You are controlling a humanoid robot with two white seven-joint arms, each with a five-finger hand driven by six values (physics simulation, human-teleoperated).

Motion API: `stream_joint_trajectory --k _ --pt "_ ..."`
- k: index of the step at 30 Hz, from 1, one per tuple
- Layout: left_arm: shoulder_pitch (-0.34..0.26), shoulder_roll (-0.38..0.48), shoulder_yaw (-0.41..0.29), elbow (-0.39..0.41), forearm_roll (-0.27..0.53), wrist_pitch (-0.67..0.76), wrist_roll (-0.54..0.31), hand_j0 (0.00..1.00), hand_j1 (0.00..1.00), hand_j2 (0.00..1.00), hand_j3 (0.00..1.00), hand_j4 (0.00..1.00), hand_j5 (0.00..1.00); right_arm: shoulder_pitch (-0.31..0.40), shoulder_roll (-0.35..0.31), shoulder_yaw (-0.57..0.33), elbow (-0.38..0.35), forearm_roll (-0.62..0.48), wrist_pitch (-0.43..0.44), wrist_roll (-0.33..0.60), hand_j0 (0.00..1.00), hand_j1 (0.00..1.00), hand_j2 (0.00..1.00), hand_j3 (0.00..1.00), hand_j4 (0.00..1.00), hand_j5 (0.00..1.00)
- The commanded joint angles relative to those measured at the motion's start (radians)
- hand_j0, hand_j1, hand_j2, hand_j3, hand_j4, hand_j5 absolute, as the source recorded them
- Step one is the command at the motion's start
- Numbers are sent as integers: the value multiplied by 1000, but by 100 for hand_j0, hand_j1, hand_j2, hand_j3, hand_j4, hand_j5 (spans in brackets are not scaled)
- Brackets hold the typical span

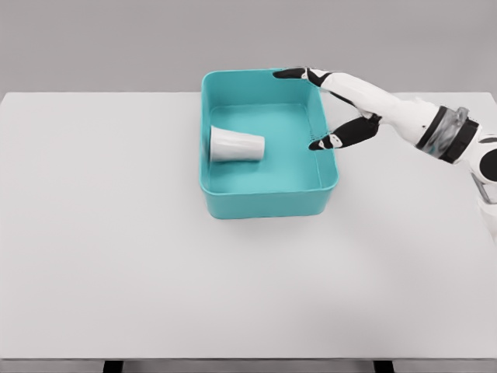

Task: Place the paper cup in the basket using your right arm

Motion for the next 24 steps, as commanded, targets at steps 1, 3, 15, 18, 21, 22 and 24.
stream_joint_trajectory --k 1,3,15,18,21,22,24 --pt "-1 0 0 0 0 0 0 100 100 100 100 100 100 14 -54 -106 -87 -97 -4 -1 99 99 99 99 99 99" --pt "0 0 0 0 1 0 0 100 100 100 100 100 100 83 -75 -155 -94 -137 -19 -1 99 99 99 99 99 99" --pt "0 0 0 0 0 0 -2 100 100 100 100 100 100 310 -91 -258 -91 -157 -82 -1 100 100 100 100 100 100" --pt "-1 0 -2 0 2 -2 -2 100 100 100 100 100 100 345 -84 -296 -71 -175 -75 -1 100 100 100 100 100 100" --pt "-1 0 -2 0 0 0 0 100 100 100 100 100 100 347 -78 -311 11 -233 -75 -1 100 100 100 100 100 100" --pt "-1 0 -2 0 0 0 0 100 100 100 100 100 100 347 -77 -311 26 -241 -75 -1 100 100 100 100 100 100" --pt "-1 0 -2 0 0 0 -2 100 100 100 100 100 100 347 -77 -313 43 -241 -75 -1 100 100 100 100 100 100"
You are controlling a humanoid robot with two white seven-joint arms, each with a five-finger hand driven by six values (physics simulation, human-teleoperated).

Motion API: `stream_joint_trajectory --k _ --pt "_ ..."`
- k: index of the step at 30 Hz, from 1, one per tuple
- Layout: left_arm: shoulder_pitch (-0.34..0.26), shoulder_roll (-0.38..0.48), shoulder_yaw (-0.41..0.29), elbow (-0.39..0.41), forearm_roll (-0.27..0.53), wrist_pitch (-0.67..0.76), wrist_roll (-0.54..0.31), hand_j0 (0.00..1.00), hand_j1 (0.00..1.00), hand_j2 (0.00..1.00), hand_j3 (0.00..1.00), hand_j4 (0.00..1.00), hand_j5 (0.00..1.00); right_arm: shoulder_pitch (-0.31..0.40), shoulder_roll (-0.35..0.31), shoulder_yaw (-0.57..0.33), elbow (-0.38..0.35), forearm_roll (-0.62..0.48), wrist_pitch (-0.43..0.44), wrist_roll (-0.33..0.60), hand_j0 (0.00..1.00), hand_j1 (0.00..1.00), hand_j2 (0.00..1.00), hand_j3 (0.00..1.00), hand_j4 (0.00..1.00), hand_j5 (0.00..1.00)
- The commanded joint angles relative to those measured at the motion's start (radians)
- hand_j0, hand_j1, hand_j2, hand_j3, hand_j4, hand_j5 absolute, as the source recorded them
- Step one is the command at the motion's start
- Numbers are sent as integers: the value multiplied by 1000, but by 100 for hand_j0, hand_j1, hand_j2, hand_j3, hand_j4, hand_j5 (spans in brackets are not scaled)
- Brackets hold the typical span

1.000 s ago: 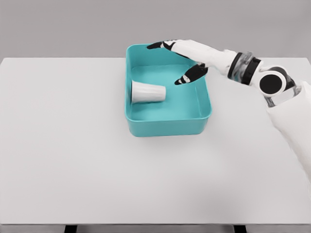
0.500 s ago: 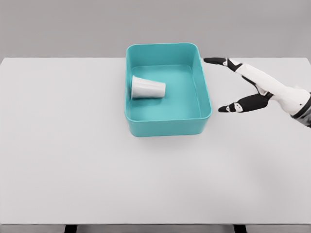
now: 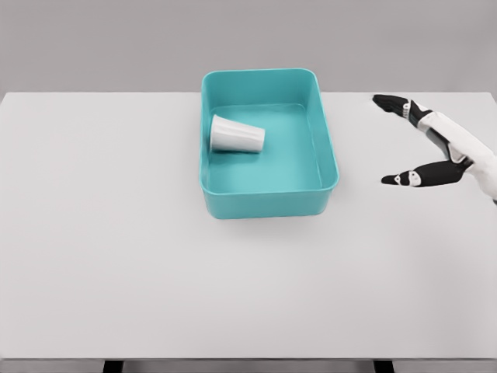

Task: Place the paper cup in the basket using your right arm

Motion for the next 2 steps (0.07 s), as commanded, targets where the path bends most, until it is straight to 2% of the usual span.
stream_joint_trajectory --k 1,2 --pt "0 0 0 0 0 0 0 100 100 100 100 100 100 0 1 -6 29 -22 2 0 100 100 100 100 100 100" --pt "0 0 0 0 0 0 -1 100 100 100 100 100 100 0 1 -6 29 -21 2 0 100 100 100 100 100 100"
